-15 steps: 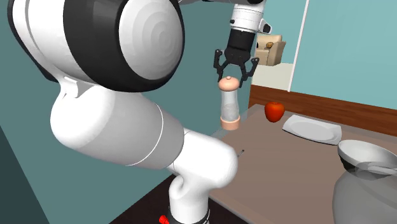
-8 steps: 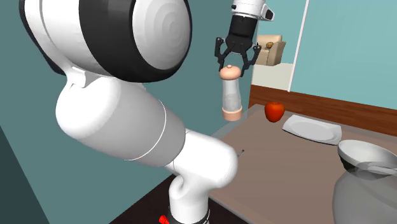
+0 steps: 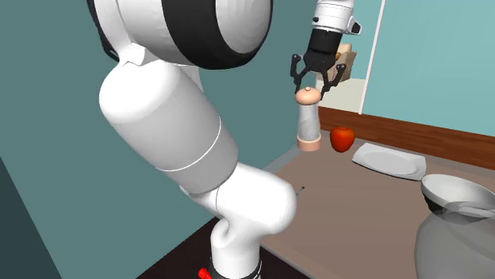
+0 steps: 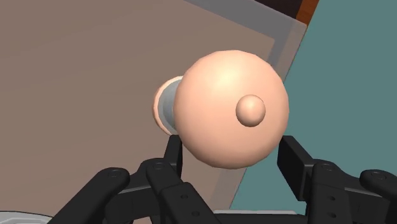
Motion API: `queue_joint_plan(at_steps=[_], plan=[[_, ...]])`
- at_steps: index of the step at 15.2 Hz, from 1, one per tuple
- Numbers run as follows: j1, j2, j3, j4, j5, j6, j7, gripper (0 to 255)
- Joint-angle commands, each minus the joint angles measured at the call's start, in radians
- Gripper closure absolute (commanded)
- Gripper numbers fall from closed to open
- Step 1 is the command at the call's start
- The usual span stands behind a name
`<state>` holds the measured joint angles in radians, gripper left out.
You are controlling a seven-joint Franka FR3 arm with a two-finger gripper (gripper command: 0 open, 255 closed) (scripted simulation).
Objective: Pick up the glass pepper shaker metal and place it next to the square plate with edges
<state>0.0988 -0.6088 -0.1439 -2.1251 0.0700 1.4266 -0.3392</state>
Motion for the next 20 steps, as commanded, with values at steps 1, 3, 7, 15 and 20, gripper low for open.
queue_joint_plan(at_steps=[1, 3, 7, 15, 20], plan=[[-0.001, 0.059, -0.021, 0.018, -0.007, 0.04, -0.027, 255], [-0.002, 0.123, -0.042, 0.045, -0.01, 0.074, -0.055, 255], [-0.005, 0.258, -0.084, 0.114, -0.007, 0.133, -0.11, 255], [-0.015, 0.478, -0.138, 0.257, 0.026, 0.195, -0.196, 255], [-0.027, 0.372, -0.126, 0.03, -0.03, 0.359, -0.138, 0]])
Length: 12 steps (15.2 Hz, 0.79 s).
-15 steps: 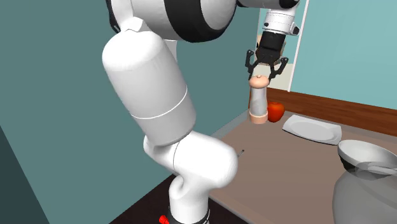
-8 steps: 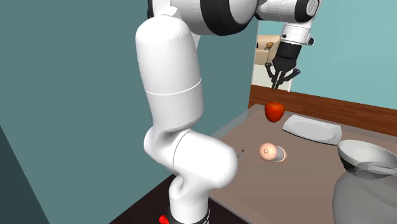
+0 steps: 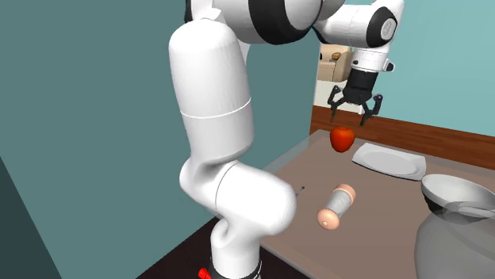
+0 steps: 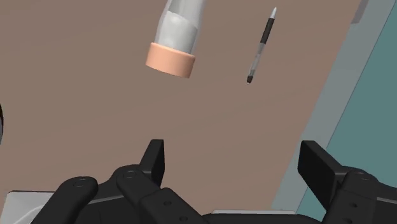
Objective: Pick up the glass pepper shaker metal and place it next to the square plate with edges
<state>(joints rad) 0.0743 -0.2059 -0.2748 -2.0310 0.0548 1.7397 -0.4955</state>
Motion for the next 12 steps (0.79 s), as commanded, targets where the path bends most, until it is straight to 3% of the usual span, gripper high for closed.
queue_joint_plan(at_steps=[1, 12], plan=[[-0.007, -0.054, 0.008, -0.117, -0.028, 0.085, 0.032, 0], [-0.097, -0.202, 0.032, -0.609, -0.181, 0.519, 0.201, 0]])
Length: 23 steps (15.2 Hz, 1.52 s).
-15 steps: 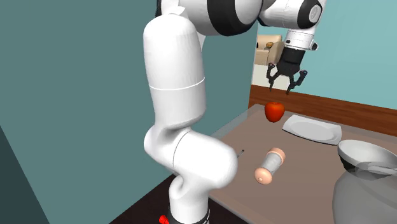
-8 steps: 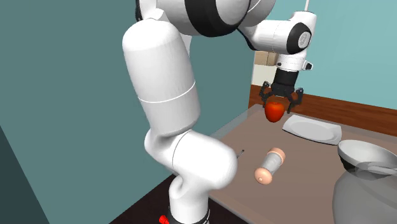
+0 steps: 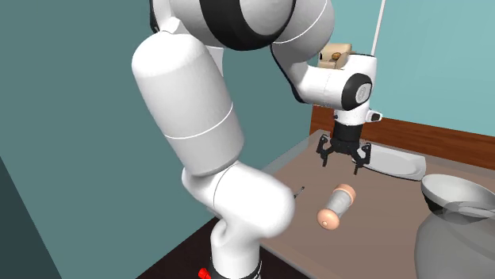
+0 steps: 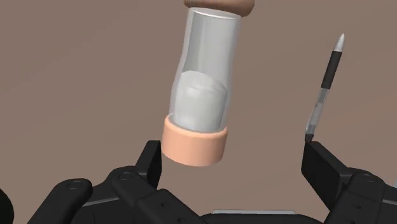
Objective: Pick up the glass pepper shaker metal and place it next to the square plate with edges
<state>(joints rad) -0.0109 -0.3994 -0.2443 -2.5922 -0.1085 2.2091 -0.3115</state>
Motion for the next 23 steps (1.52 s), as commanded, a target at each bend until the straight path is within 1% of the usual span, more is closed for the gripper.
queue_joint_plan(at_steps=[1, 6, 7, 14, 15, 22, 23], plan=[[-0.023, -0.011, 0.003, -0.085, -0.034, 0.092, 0.034, 0], [-0.095, 0.016, 0.014, -0.254, -0.132, 0.322, 0.132, 0], [-0.103, 0.023, 0.016, -0.266, -0.142, 0.344, 0.142, 0], [-0.106, 0.152, 0.003, -0.279, -0.152, 0.486, 0.146, 0], [-0.106, 0.163, 0.002, -0.279, -0.152, 0.497, 0.147, 0], [-0.106, 0.163, 0.003, -0.279, -0.152, 0.497, 0.147, 0], [-0.106, 0.163, 0.003, -0.279, -0.152, 0.497, 0.147, 255]])
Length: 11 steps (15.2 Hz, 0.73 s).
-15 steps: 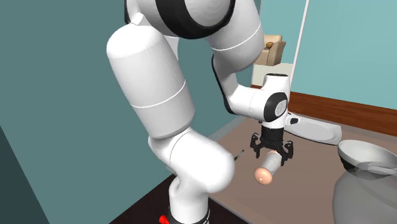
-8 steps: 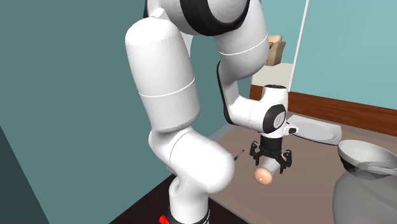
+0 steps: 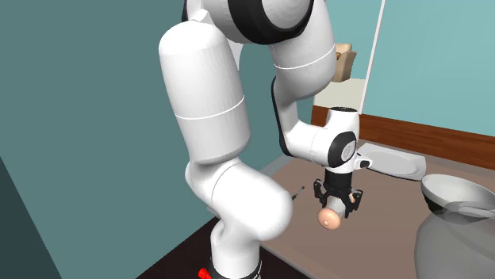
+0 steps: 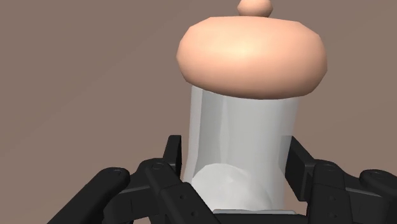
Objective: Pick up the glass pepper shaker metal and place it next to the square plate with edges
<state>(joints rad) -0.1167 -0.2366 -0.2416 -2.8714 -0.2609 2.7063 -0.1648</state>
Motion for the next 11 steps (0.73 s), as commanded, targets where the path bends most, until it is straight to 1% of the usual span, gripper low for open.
queue_joint_plan(at_steps=[1, 9, 11], plan=[[0.0, 0.0, 0.0, 0.0, 0.0, 0.0, 0.0, 255], [0.0, 0.0, 0.0, 0.0, 0.0, 0.0, 0.0, 255], [0.0, -0.037, 0.002, 0.004, 0.003, -0.041, -0.003, 255]])
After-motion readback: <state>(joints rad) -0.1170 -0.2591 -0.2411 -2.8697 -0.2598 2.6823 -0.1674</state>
